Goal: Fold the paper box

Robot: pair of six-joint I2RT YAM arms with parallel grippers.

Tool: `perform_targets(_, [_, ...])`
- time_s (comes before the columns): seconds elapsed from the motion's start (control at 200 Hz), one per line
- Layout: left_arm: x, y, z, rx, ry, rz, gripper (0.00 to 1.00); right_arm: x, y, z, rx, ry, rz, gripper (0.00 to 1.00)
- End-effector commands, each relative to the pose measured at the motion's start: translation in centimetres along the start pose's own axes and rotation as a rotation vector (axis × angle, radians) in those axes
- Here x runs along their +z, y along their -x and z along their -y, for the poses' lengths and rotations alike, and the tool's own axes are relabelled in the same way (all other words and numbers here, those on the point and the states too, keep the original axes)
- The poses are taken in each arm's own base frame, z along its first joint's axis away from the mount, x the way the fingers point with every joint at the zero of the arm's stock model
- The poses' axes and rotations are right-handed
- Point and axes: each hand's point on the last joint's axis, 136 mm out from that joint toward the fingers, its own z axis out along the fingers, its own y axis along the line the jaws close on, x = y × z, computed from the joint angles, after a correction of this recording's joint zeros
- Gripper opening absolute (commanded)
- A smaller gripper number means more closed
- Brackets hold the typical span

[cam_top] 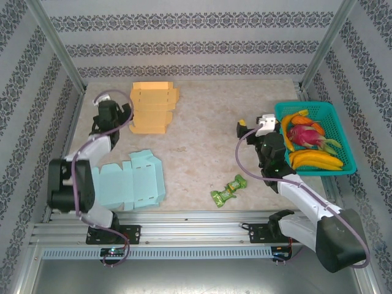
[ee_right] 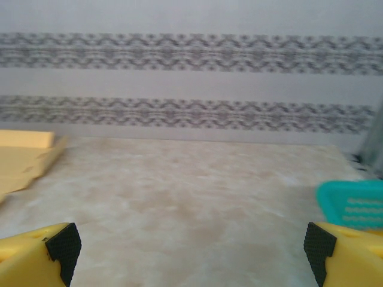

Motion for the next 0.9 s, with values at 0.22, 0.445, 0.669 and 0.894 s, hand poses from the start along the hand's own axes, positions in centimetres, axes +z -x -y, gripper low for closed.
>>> perform_targets(0.22, [9.5,-1.2,4.0,0.204,-0.058,-0.416,0.97,-1.2,0.2,-4.4,-0.066,0.162,-0.001,0.98])
perform_targets(0.445, [14.7,-1.4,4.9,0.231,-0.052,-0.449,0.91,-1.8,0.7,-3.8,-0.091,0.136,0.013,0.98])
perform_targets(0.669, [18.3,-2.0,4.3,0.222,0.010,-0.423,0.88,-1.6,0.3,-3.2,-0.117,0.100,0.012,0.98])
perform_targets(0.894, [19.6,-1.6,5.0,0.222,-0.022,-0.373,0.51,-0.8,-0.6,-3.6,-0.136,0.104,-0.020,0.98])
